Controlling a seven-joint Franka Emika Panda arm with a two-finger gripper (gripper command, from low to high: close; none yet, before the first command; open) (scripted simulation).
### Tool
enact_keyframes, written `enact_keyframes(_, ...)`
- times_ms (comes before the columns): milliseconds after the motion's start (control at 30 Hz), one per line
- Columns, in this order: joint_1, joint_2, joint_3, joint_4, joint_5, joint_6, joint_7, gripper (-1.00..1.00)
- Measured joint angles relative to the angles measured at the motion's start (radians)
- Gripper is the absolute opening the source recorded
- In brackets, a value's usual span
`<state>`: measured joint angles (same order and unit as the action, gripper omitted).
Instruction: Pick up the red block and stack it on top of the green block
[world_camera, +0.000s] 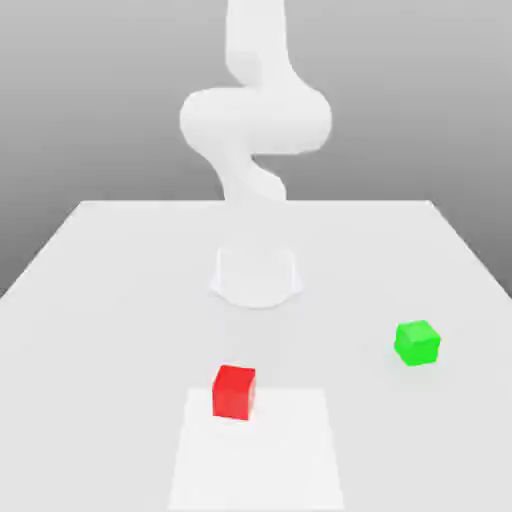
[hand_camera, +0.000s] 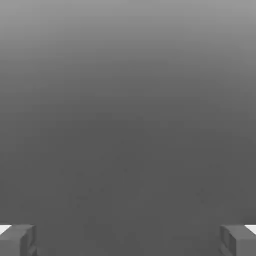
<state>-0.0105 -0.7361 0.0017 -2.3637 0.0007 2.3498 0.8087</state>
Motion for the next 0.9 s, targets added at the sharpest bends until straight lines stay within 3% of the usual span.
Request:
enact_keyframes(567, -0.060, 0.597, -0.014, -0.519, -0.006, 0.449, 0.084, 0.00)
enact_keyframes(800, -0.070, 0.904, -0.007, -0.519, 0.009, 0.701, 0.079, 0.00)
enact_keyframes(833, -0.071, 0.923, -0.006, -0.516, 0.010, 0.717, 0.078, -1.00)
enact_keyframes(900, -0.071, 0.923, -0.006, -0.516, 0.010, 0.717, 0.079, -1.00)
